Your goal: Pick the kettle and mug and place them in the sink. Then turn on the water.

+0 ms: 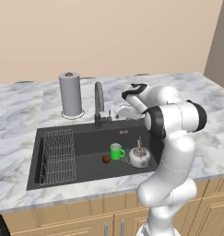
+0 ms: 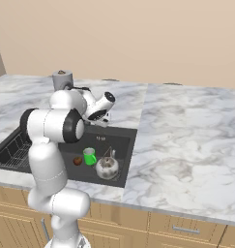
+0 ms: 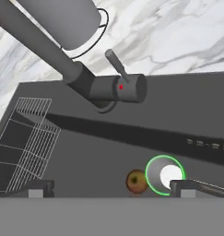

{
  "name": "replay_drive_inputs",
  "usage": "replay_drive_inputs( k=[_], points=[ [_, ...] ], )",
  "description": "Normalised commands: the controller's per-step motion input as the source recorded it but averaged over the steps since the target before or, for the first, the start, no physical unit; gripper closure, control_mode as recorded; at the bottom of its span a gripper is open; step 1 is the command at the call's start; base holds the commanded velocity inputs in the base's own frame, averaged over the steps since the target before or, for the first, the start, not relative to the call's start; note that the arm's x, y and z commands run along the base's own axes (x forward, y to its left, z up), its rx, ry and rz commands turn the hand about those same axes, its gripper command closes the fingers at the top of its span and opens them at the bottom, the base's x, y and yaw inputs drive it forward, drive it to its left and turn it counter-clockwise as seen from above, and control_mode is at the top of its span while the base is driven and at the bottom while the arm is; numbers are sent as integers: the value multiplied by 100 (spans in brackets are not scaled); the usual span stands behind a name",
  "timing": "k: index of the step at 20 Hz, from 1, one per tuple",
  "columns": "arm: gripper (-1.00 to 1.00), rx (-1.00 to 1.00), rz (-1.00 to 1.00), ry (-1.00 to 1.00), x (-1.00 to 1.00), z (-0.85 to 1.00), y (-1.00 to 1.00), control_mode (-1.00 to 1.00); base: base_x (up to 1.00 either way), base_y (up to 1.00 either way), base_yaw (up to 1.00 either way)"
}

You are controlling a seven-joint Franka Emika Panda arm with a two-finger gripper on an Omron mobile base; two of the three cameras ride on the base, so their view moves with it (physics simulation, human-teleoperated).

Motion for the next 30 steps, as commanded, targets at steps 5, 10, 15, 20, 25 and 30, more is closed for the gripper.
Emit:
replay_drive_inputs(
  k=[5, 10, 15, 20, 25, 30],
  points=[
    [-100, 0, 0, -3, 25, 0, 13, -100, 0, 0, 0],
    [-100, 0, 0, 0, 24, 0, 11, -100, 0, 0, 0],
    [-100, 0, 0, -1, 27, 0, 10, -100, 0, 0, 0],
    [-100, 0, 0, 0, 25, -3, 9, -100, 0, 0, 0],
    [-100, 0, 0, 0, 27, -13, 4, -100, 0, 0, 0],
    [-100, 0, 0, 0, 30, -23, 5, -100, 0, 0, 0]
  ],
)
